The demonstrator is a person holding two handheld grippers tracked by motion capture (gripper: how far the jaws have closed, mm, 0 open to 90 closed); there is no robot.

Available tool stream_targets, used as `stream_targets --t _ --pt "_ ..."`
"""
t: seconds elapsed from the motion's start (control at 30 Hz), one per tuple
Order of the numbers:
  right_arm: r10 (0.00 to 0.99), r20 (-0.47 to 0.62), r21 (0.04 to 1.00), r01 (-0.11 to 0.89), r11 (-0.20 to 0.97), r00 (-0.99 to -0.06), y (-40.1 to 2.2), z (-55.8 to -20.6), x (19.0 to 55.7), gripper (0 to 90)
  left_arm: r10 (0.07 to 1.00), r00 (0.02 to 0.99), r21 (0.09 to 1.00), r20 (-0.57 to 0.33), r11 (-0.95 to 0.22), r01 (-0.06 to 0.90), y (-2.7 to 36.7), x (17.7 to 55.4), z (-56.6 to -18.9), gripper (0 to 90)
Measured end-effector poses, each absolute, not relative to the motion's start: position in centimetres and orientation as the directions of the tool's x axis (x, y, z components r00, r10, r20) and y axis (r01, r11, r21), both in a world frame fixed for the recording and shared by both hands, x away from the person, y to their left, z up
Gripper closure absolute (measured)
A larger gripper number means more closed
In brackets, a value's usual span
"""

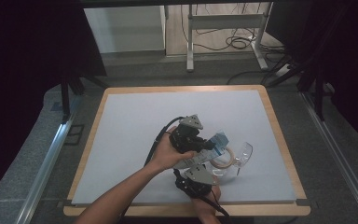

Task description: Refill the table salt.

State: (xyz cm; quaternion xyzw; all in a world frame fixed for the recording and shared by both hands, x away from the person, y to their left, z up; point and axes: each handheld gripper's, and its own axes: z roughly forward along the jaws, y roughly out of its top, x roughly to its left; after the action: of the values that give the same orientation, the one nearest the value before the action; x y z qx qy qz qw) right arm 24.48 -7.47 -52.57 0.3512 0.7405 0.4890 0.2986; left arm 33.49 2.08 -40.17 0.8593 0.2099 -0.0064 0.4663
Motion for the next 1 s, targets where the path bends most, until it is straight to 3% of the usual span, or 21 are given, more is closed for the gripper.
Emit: stream_targets --t 0.63,1.0 --pt "0.811 -0.163 0.937 0.169 0.305 -0.561 -7.3 -52.4 24.6 43.2 0.352 0.911 0.781 -0.214 -0.499 0.376 1.3 34.1 -39.9 90.0" --pt "0.819 -0.144 0.941 0.18 0.288 -0.556 -7.2 -52.2 25.0 43.4 0.356 0.913 0.76 -0.198 -0.532 0.373 0.6 34.6 -39.7 90.0"
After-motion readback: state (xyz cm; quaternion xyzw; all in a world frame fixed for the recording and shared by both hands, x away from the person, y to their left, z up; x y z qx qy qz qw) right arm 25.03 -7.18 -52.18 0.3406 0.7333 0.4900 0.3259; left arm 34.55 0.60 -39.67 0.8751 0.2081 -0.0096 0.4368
